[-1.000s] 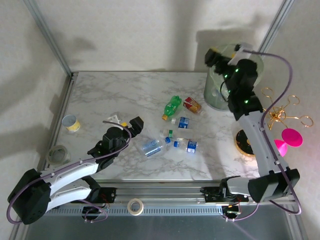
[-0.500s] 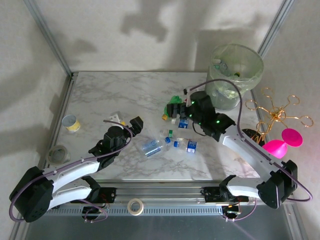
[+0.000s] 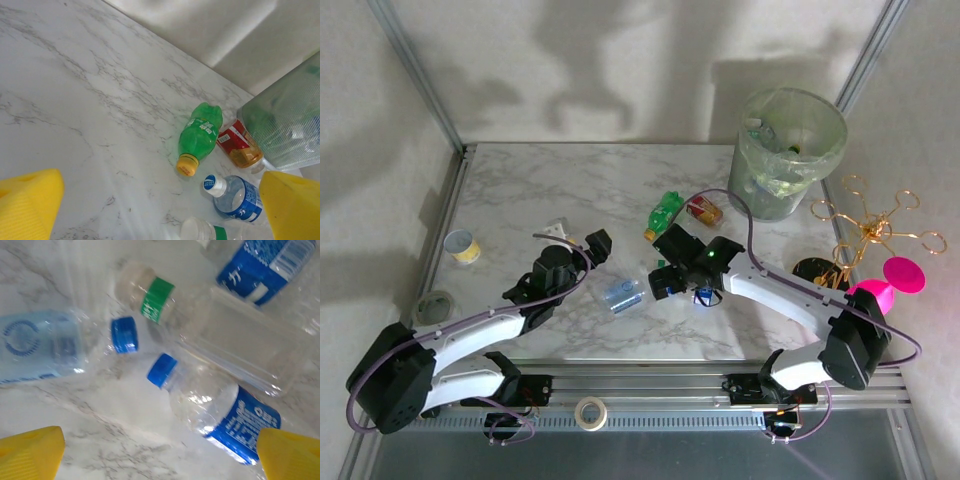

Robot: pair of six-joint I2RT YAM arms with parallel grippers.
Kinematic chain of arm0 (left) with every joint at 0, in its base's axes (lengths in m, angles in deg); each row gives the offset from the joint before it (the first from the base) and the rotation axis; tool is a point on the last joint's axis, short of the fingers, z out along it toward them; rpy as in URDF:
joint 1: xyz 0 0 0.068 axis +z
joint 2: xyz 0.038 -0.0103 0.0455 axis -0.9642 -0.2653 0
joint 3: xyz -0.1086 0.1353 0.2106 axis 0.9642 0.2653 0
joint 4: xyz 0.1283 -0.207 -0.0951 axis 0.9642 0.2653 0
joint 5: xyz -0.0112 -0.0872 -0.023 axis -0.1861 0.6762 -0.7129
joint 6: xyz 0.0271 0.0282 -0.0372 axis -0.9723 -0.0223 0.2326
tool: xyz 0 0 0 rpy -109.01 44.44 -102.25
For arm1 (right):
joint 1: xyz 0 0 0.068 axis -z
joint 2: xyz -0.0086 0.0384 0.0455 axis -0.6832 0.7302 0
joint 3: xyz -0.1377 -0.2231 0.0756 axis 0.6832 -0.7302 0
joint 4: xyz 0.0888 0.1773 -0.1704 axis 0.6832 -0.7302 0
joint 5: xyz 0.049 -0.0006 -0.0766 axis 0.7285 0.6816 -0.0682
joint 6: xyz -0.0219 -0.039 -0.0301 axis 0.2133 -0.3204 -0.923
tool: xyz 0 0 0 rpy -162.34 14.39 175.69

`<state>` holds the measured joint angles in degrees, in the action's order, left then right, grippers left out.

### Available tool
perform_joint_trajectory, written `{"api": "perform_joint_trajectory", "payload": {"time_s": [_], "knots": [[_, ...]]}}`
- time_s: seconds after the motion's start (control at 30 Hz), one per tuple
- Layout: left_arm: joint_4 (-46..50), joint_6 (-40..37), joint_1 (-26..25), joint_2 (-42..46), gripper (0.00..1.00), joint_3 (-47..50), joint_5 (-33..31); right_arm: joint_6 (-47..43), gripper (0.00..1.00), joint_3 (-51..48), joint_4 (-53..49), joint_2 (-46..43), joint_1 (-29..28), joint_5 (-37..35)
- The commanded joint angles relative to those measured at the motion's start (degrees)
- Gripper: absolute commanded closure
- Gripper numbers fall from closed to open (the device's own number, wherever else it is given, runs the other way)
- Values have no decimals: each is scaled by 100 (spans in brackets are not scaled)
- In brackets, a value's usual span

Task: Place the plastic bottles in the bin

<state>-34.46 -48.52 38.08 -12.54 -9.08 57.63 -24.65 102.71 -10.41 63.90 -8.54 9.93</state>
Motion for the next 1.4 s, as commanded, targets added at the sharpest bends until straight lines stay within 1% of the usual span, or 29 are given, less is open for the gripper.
{"api": "perform_joint_trajectory", "payload": {"time_s": [0.0,0.13,0.33,0.5,0.7,0.77,0.97,1.07,1.2,1.27,1.37], "knots": [[-62,-117,59,-127,1,-195,195,114,1,-114,-516,251,-44,-286],[-28,-121,59,-184,0,-246,311,-98,1,-70,-508,535,-25,-757],[36,-97,67,-33,0,-177,302,-275,1,-114,-523,971,2,-1069],[59,-69,67,80,0,-103,271,-394,1,-169,-373,1211,132,-1080],[54,5,65,230,0,24,184,-514,1,-308,-187,1503,180,-665],[61,27,67,273,0,64,151,-490,4,-350,-195,1563,187,-541],[60,28,76,260,0,75,104,-414,17,-404,-114,1569,182,-236],[19,28,76,217,1,66,104,-397,21,-453,-16,1565,181,-108],[-13,54,76,166,0,58,130,-443,23,-491,114,1622,180,-28],[0,62,76,149,0,58,135,-519,26,-497,181,1703,174,56],[-19,97,76,145,0,75,156,-546,34,-476,156,1836,167,-43]]}}
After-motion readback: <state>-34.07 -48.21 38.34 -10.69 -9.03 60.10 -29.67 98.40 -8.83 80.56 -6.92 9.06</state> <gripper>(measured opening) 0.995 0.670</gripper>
